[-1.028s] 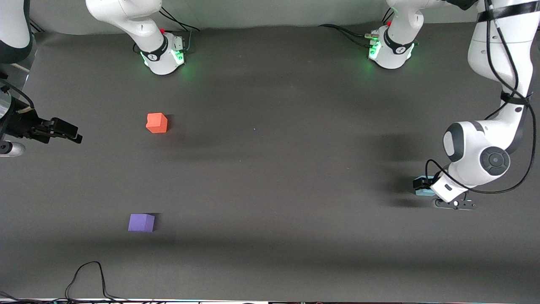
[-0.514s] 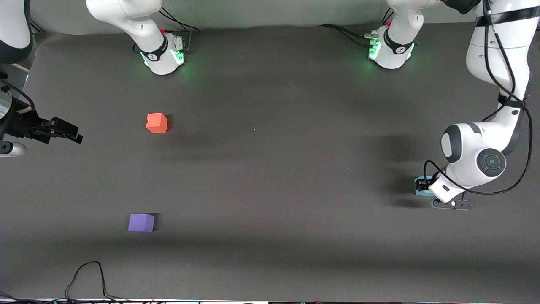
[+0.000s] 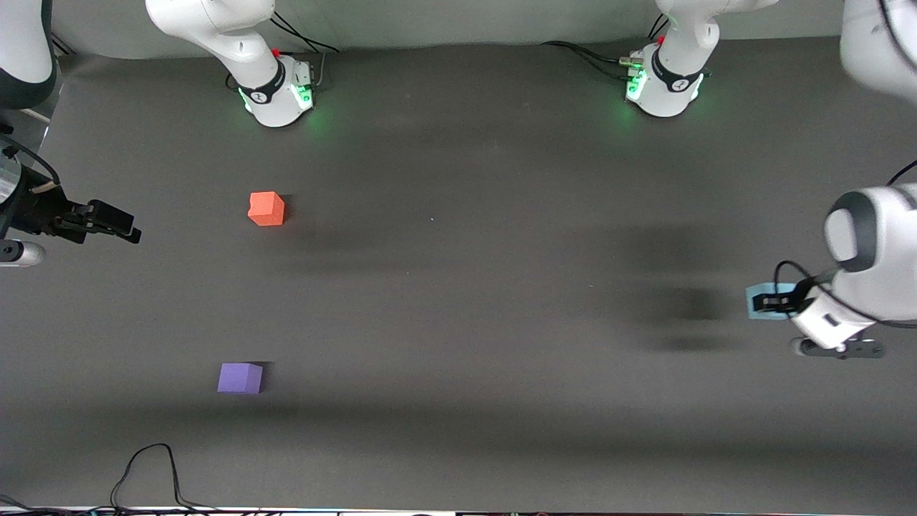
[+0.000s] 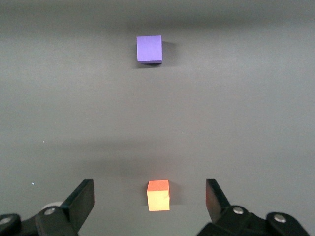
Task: Place blue block between orange and purple blocks
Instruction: 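Close the left gripper on the blue cube and lift it, then carry the blue cube with the left gripper toward the table center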
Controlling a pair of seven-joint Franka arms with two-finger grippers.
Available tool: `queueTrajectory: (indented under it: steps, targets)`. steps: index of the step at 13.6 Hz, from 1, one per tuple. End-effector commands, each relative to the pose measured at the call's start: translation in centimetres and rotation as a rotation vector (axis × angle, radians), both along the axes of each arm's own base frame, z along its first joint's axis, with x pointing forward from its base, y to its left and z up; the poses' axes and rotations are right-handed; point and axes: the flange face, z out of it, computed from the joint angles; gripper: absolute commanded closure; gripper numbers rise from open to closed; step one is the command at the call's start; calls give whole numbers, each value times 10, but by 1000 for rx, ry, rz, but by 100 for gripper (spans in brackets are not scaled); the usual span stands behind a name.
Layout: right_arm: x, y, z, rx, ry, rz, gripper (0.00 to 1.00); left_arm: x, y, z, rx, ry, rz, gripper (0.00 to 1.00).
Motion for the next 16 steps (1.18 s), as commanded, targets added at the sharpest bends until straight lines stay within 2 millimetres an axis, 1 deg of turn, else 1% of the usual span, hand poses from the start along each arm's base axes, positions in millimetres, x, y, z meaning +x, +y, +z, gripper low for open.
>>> queueTrajectory:
  steps: [1, 2, 3, 4, 6, 7, 8, 9, 10, 11, 13, 14, 15, 16]
  targets:
    - [2, 0, 2, 10, 7, 21, 0, 7, -70, 60, -3, 46, 33, 57]
    - [2, 0, 2, 10, 7, 21, 0, 5, -112, 77, -2, 44, 72, 57]
    - [2, 0, 2, 10, 7, 21, 0, 0, -159, 87, 0, 39, 120, 57]
    - [1, 0, 2, 10, 7, 21, 0, -9, -203, 92, -1, 33, 168, 57]
    - [2, 0, 2, 10, 7, 19, 0, -39, -312, 94, -15, 22, 206, 58]
    - [1, 0, 2, 10, 7, 13, 0, -50, -366, 96, -39, -25, 241, 58]
    - [1, 0, 2, 10, 9, 11, 0, -69, -422, 91, -50, -66, 244, 58]
    - [2, 0, 1, 10, 10, 7, 0, -84, -466, 84, -54, -95, 249, 58]
    - [2, 0, 2, 10, 7, 5, 0, -102, -504, 74, -49, -106, 244, 58]
    - [2, 0, 2, 9, 7, 5, 0, -121, -542, 58, -45, -106, 216, 58]
    - [2, 1, 3, 9, 6, 8, 0, -159, -607, 9, -17, -139, 189, 58]
    - [3, 3, 2, 9, 7, 11, 0, -177, -632, -21, -10, -176, 176, 58]
    - [6, 1, -4, 7, 16, 8, 0, -194, -655, -55, -11, -189, 170, 58]
    - [7, 1, -8, 7, 24, 5, 0, -205, -668, -88, -2, -204, 159, 58]
